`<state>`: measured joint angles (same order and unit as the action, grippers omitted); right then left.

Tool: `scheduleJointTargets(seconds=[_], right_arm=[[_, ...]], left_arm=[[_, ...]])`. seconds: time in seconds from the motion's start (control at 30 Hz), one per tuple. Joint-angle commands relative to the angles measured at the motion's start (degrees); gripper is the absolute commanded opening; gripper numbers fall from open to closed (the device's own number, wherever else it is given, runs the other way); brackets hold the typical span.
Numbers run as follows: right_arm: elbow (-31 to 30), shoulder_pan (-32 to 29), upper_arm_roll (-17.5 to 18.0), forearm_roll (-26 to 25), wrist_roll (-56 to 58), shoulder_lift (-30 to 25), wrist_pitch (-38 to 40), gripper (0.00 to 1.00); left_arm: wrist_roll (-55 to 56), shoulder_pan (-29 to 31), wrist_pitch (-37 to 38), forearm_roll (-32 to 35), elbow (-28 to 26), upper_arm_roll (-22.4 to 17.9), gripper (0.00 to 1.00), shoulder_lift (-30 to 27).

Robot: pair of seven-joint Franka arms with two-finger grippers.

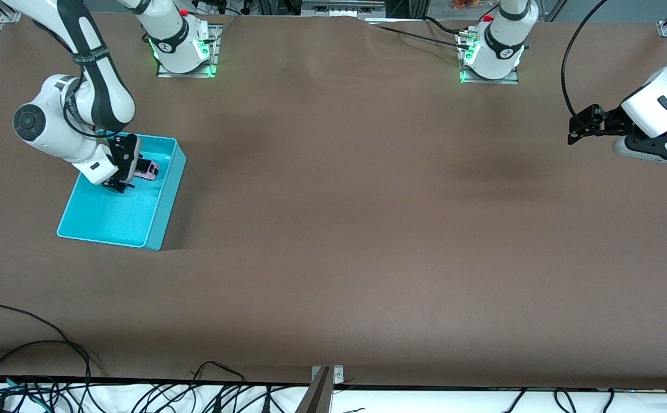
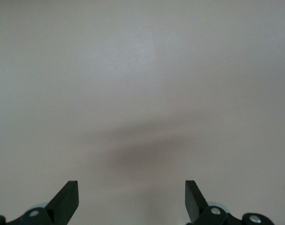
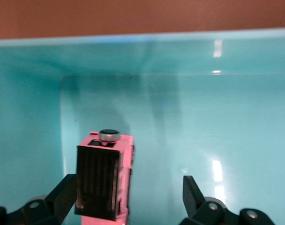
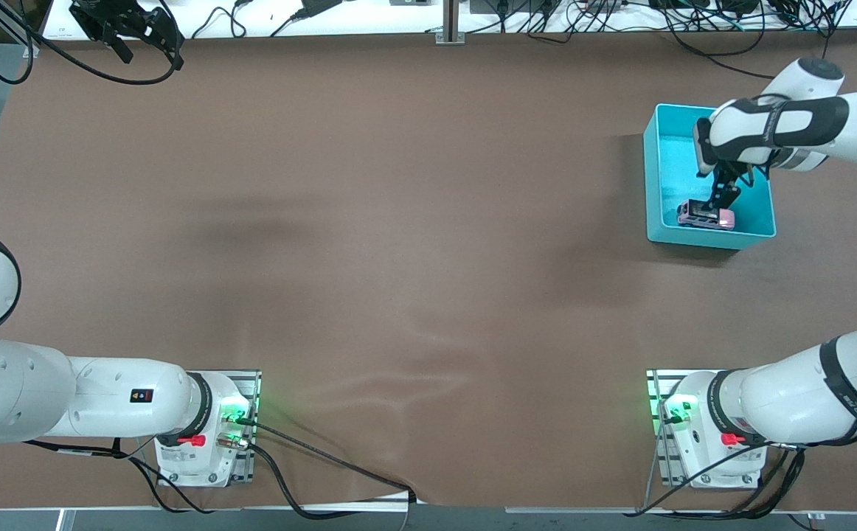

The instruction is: Wind and store pink jeep toy

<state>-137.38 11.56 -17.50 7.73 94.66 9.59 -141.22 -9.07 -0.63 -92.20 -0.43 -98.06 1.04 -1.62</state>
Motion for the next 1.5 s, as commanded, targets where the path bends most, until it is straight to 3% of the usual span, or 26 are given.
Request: scheduleJointTargets(seconds=[0.0,0.43,0.7,1.2,1.47], right_arm=[[3.78,0.22,0.98,1.85,-3.85,-3.08,4.18,1.00],[21.53,0.57,1.24,1.59,-28.55,-4.49,24.92,1.00],[30.23,0.83,1.24,0.62,-52.36,-4.49,36.17,1.00],[45.79,1.18,0.89,-2.01,-82.34,-3.70,52.27,1.00],[51.41,1.36,1.15,-8.08,-86.40,-3.61,56.31,1.00]], left_arm=[[0.90,-0.42,1.40,-0.97,2.61,-0.25,1.00,1.44],[0.99,-0.42,1.40,-0.97,2.61,-0.25,1.00,1.36],[0.99,-0.33,1.40,-1.06,2.61,-0.25,1.00,1.44],[0.99,-0.33,1.49,-1.06,2.61,-0.25,1.00,1.44],[0.99,-0.33,1.40,-1.15,2.61,-0.25,1.00,1.44]])
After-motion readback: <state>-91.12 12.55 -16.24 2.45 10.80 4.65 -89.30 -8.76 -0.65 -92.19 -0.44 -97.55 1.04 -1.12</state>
